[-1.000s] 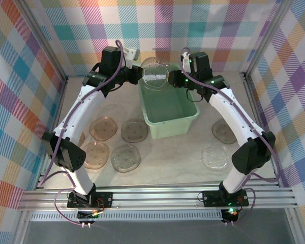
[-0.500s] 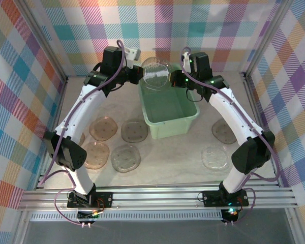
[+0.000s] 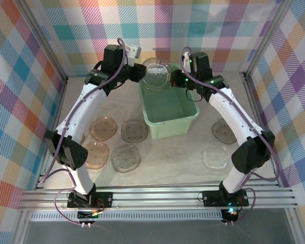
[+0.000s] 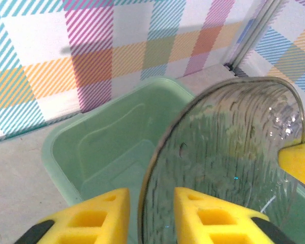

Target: Place the plates into the plastic bin on the countertop

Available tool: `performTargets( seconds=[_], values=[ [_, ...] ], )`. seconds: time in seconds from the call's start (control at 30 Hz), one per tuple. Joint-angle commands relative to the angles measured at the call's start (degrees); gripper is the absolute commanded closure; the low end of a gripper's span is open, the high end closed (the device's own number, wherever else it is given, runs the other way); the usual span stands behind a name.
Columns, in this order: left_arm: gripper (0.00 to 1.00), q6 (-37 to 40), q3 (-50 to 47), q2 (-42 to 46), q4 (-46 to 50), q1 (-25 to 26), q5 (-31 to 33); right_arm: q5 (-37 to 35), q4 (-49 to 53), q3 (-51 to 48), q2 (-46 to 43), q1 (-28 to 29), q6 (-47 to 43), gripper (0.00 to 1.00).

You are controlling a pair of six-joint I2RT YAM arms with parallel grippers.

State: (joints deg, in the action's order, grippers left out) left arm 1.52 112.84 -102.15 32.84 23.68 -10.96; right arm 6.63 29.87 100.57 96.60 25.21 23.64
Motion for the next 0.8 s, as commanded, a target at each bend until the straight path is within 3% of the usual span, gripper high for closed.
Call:
performTargets(
  seconds=[0.0, 0.1, 0.3, 0.6, 0.77],
  values=[
    [0.66, -0.31, 2.33, -1.19, 0.29, 0.93, 2.91, 0.16, -0.33, -0.23, -0.62, 0.02, 1.30, 1.00],
    [0.44, -1.32, 2.83, -1.27, -0.08, 0.92, 5.41, -0.55, -0.34, -0.94, -0.97, -0.05, 2.03, 1.00],
    [0.20, -3.44, 3.37, -0.88, -0.07, 0.82, 9.12, -0.16, 1.14, -0.78, 0.01, -1.02, 6.33, 1.00],
    [0.13, -6.89, -1.32, 3.03, -0.79, -1.84, 10.88, -1.23, 1.28, -1.47, 3.53, -1.22, 22.58, 1.00],
    [0.13, -11.34, -7.32, 5.97, -2.63, -5.75, 7.59, -3.33, 0.90, -3.36, 5.61, -0.18, 33.07, 1.00]
  ],
)
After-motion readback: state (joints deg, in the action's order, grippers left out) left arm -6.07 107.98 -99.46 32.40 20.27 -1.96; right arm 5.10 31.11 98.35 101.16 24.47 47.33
